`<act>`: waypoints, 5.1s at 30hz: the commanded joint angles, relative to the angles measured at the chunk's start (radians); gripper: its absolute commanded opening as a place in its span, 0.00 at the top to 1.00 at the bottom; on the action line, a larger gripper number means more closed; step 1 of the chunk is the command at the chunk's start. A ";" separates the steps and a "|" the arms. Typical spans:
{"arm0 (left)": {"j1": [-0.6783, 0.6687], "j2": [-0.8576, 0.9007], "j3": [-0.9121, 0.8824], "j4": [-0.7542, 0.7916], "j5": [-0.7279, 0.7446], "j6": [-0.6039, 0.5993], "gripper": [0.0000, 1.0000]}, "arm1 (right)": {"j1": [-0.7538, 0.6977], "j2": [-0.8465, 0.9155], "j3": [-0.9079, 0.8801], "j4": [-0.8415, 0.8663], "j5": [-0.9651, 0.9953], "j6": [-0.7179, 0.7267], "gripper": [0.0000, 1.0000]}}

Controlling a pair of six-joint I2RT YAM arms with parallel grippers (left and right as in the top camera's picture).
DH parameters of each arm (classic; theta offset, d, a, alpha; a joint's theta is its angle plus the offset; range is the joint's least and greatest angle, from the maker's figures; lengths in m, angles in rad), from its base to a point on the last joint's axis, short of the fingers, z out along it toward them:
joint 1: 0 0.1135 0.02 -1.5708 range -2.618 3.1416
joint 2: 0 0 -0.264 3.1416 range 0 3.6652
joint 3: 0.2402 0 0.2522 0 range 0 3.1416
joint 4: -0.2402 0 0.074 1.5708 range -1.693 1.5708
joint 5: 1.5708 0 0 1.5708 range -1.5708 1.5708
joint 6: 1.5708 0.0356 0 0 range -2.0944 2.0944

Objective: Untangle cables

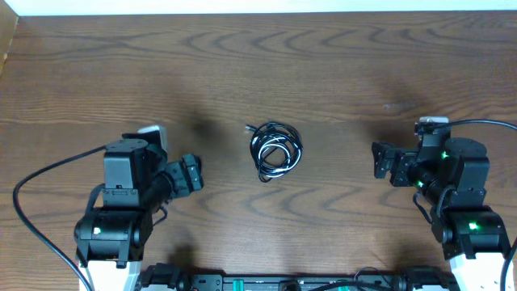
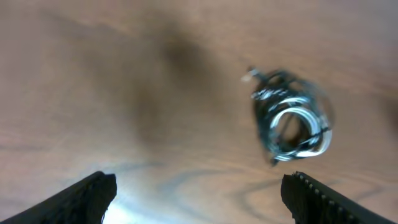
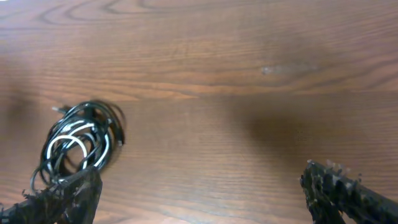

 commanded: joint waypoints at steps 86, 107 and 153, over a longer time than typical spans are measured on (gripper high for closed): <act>-0.354 0.514 0.168 0.583 0.437 -0.269 0.92 | 0.203 0.560 0.299 0.048 -0.446 0.304 0.34; -0.354 0.514 0.168 0.630 0.517 -0.261 0.93 | 0.260 0.560 0.299 0.091 -0.401 0.510 0.99; -0.365 0.517 0.143 0.192 0.064 -0.022 0.14 | 0.266 0.559 0.299 -0.009 -0.243 0.087 0.11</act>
